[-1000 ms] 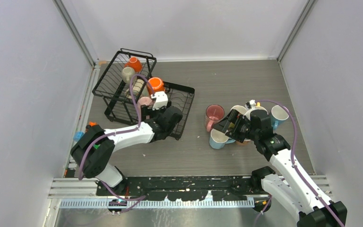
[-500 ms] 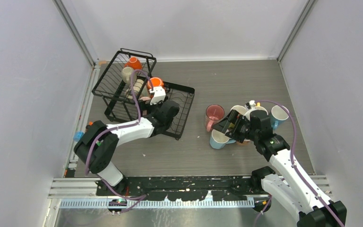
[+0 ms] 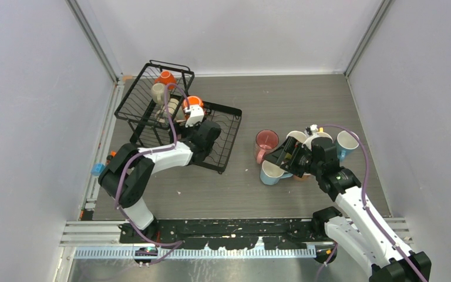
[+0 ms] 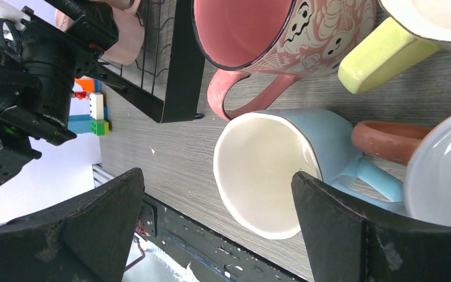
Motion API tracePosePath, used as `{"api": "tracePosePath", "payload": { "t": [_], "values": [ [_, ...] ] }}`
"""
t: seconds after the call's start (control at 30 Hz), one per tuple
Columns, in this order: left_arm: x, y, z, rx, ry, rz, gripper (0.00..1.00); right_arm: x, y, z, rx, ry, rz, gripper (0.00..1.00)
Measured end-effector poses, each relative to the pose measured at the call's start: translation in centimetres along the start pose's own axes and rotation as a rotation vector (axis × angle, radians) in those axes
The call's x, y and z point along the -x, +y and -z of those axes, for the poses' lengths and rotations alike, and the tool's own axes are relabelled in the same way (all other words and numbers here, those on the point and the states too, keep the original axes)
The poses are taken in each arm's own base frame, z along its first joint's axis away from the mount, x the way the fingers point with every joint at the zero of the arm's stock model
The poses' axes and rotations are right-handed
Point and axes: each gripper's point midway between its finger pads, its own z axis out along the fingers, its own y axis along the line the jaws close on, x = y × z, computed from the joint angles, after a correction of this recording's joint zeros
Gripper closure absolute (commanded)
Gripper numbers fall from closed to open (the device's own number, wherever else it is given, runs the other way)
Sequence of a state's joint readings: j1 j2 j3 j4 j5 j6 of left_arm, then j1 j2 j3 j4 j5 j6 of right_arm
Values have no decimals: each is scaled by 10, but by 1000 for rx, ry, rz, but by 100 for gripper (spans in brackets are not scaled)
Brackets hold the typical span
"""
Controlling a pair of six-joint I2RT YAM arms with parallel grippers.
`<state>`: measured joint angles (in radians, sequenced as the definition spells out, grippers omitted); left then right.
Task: Unload the cups from the dish rack
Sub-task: Adjust the cup in the dish rack.
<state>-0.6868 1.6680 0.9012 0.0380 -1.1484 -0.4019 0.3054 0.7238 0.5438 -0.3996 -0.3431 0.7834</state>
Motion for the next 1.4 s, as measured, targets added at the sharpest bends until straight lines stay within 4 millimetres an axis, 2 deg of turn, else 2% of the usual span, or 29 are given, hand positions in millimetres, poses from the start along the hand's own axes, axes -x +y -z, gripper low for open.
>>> {"api": "tracePosePath", "payload": {
  "t": [0.23,0.43,0.6,0.87,1.2,1.4],
  "values": [
    [-2,-3,-5,-1,3,-4,26,0,0,0,-2,1,2,0],
    [-2,-3,-4,-2,3,2,51,-1,-1,0,-5,4,5,0],
    [-1,-5,2,-21,3,1,60,-1,-2,0,-7,6,4,0],
    [4,-9,20,-50,-14,-26,65,-2,-2,1,-9,7,3,0],
    [11,-31,42,-159,-22,9,67,-1,-1,4,-4,-4,7,0],
    [11,-43,47,-211,-11,40,67,1,-1,5,-13,-8,9,0]
  ]
}}
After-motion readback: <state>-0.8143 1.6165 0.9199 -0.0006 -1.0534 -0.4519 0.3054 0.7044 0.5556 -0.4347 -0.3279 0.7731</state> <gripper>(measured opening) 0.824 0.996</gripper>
